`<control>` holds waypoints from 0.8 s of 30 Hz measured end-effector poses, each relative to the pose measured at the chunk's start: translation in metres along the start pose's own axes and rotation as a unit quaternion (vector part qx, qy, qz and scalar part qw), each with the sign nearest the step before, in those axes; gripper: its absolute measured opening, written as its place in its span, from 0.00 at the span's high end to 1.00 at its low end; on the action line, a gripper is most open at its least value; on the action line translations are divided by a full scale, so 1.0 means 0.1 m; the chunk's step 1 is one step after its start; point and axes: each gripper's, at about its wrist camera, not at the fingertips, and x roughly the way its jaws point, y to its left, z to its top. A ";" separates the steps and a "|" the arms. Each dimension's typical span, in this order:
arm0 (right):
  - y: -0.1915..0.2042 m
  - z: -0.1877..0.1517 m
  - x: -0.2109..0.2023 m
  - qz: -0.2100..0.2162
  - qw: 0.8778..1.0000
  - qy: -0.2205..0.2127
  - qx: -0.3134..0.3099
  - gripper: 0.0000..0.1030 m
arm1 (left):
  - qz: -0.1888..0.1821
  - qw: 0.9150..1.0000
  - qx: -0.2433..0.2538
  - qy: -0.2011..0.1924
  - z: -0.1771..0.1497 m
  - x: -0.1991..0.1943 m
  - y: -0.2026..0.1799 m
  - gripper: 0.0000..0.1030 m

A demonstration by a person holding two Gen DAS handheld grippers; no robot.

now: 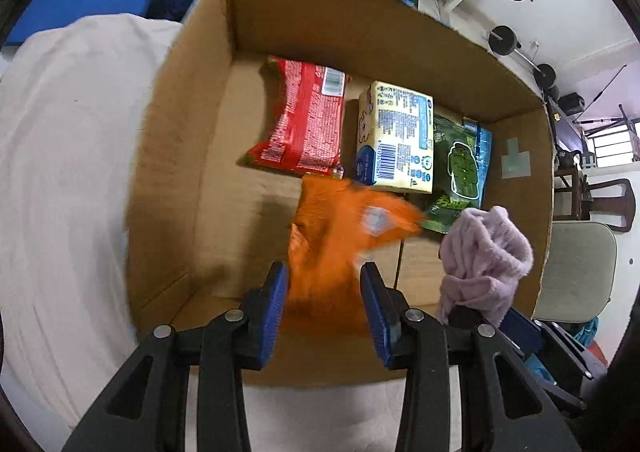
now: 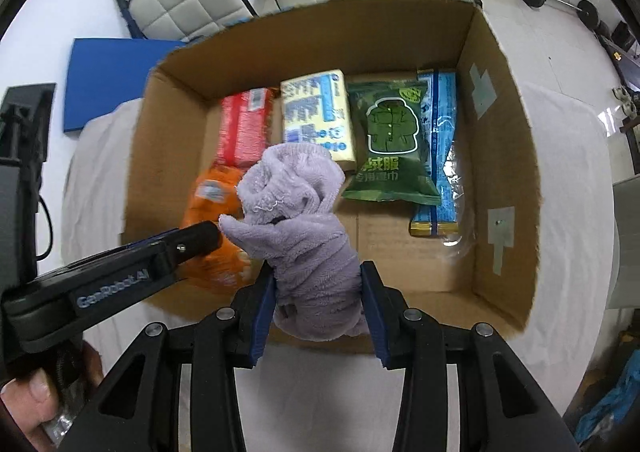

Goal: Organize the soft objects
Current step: 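Carry both items into the box and open both grippers to release them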

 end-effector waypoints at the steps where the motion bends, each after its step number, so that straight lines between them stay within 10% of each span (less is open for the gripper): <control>1: -0.03 0.02 0.06 0.006 1.000 -0.001 0.004 0.56 | 0.003 1.000 0.001 0.005 0.01 0.02 -0.01 0.66; 7: -0.13 0.08 0.36 0.010 0.999 0.037 0.007 0.53 | 0.015 1.000 -0.002 0.019 0.07 0.11 -0.04 0.62; 17: -0.23 0.09 0.41 -0.042 0.998 0.043 -0.003 0.18 | 0.079 0.996 0.029 -0.023 0.06 0.07 -0.09 0.06; 24: -0.30 0.09 0.33 -0.086 0.996 0.029 -0.010 0.00 | 0.089 0.995 0.026 -0.032 0.00 0.04 -0.03 0.04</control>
